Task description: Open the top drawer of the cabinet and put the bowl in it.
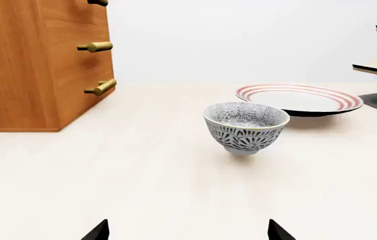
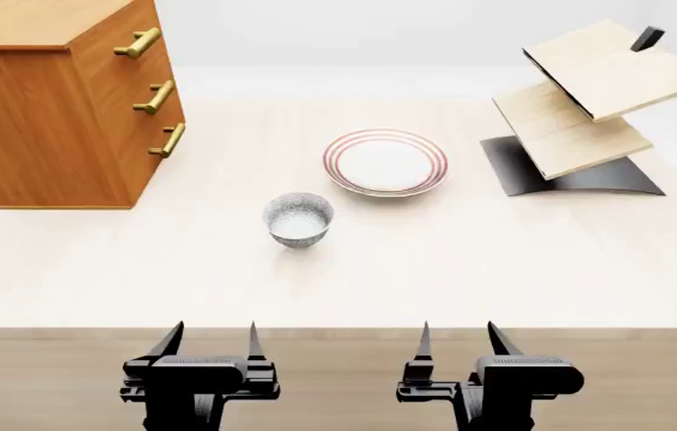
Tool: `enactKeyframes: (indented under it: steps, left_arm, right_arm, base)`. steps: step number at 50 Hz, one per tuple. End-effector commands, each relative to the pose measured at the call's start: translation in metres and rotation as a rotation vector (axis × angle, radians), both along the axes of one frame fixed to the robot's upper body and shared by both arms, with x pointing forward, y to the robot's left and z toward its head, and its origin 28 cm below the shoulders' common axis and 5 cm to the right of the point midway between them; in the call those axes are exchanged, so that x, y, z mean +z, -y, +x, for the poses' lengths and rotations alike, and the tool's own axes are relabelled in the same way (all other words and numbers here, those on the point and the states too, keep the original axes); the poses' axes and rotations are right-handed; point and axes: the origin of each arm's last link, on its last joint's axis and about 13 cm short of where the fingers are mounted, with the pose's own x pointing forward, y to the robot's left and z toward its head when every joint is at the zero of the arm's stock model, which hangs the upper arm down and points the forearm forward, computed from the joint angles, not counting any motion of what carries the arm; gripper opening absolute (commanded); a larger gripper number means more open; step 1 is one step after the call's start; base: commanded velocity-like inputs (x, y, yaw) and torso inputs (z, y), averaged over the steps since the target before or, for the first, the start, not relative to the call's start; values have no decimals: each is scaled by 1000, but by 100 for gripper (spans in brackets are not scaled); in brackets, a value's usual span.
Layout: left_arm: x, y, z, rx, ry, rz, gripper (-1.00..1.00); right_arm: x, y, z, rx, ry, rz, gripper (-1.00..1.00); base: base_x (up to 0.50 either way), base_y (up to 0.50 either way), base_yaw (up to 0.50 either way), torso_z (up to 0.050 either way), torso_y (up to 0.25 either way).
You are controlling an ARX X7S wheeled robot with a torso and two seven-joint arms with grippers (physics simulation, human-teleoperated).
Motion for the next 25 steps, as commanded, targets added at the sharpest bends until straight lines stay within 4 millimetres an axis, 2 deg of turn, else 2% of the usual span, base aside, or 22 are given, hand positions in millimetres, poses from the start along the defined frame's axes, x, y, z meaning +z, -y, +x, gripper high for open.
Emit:
enactKeyframes:
  steps: [1,19,25]
  left_arm:
    - [1,0,0,-1,-1,-5,100]
    - [27,0,-1,-25,60,-32,100]
    - [36,-1,-1,-43,74,-30,100]
  right_arm:
    - [1,0,1,-4,-3,2,100]
    - [23,2,-5,-25,34,3,100]
    - [32,4,-9,-31,59,-3,100]
  base:
    - [0,0,0,0,0]
    - [0,0,0,0,0]
    - [0,0,0,48,0]
